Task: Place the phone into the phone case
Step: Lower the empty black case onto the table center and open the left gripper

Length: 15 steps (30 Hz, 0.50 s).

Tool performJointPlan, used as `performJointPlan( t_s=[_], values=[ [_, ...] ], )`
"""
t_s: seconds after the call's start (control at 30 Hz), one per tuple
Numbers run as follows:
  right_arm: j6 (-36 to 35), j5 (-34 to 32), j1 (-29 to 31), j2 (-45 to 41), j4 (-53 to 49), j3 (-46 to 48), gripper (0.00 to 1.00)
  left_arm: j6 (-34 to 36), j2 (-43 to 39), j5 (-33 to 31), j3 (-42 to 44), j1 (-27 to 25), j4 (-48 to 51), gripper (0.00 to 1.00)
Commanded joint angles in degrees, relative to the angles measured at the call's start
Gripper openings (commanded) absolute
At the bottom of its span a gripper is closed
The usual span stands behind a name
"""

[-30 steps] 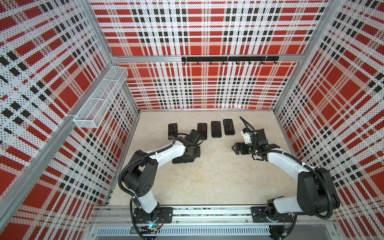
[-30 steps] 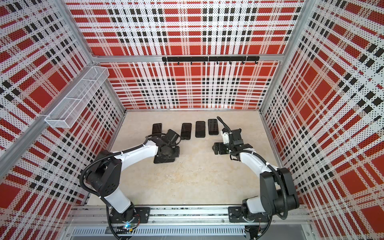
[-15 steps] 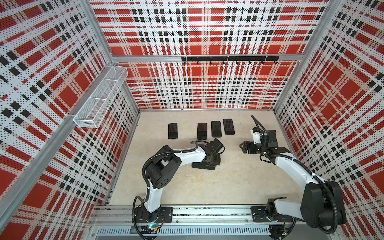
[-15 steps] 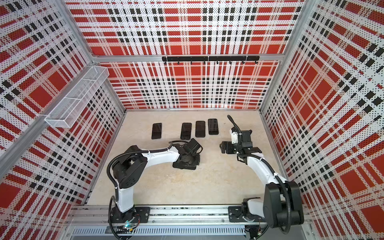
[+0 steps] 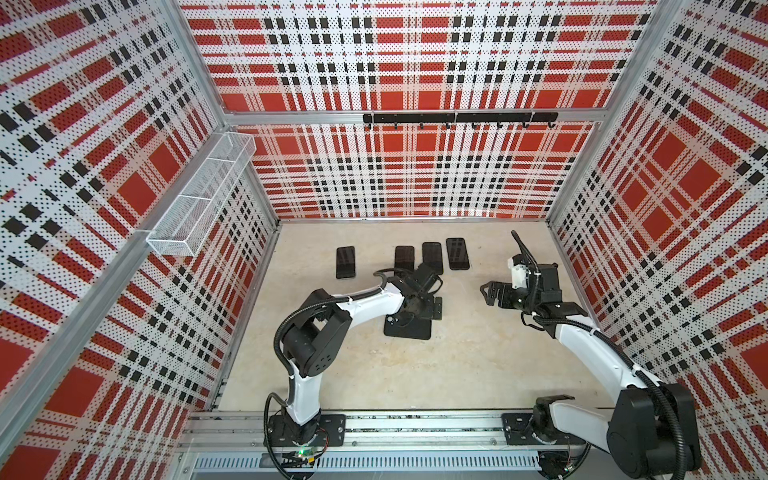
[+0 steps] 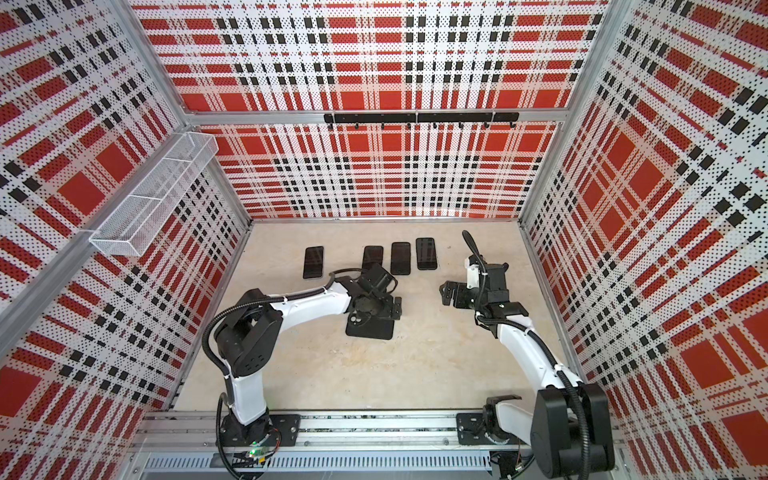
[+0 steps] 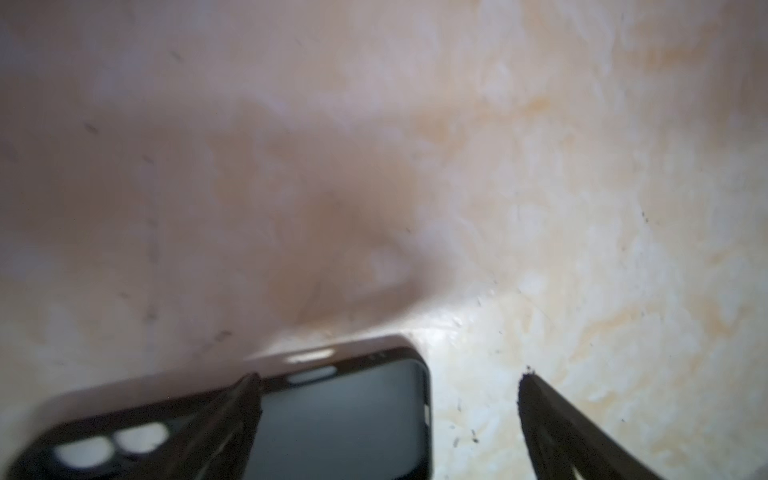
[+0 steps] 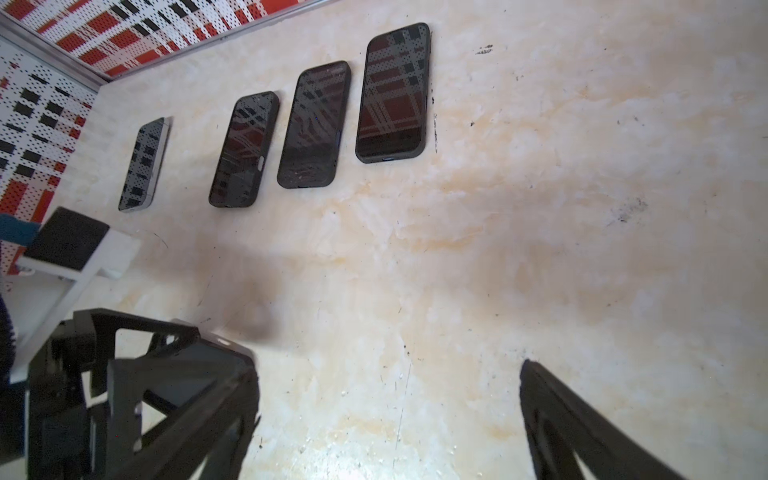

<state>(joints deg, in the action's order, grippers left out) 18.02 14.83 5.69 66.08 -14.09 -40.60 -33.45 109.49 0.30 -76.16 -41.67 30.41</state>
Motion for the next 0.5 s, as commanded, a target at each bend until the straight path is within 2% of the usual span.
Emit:
performJointPlan(
  t_s=[0.0,0.1,0.17,0.27,0.37,0.47],
  values=[
    [2.37,-0.42,-0.42,-5.96,3.71,2.26,1.0,7.35,-2.77,-4.43,-3.11,5.01,2.85,0.98],
    [4.16,-2.06,-0.41,-11.31,5.69,4.94,1.0,10.34,-2.41,-7.93,-5.77,10.8,4.37,0.98],
    [5.69,-2.79,-0.42,-12.31,3.63,4.64,1.0,11.83,-1.45,-8.1,-7.83,15.16,5.44,0.98],
    [4.08,-2.49,-0.42,-12.55,1.68,4.02,1.0,14.28,0.38,-6.62,-9.96,21.12,5.37,0.99],
    [3.08,-4.96,-0.37,-14.39,2.44,4.94,1.0,16.22,2.53,-8.02,-11.63,24.94,4.59,0.99],
    [1.23,-4.4,-0.28,-14.23,1.83,4.54,1.0,17.81,5.16,-8.85,-13.81,28.59,4.13,0.99]
  ],
)
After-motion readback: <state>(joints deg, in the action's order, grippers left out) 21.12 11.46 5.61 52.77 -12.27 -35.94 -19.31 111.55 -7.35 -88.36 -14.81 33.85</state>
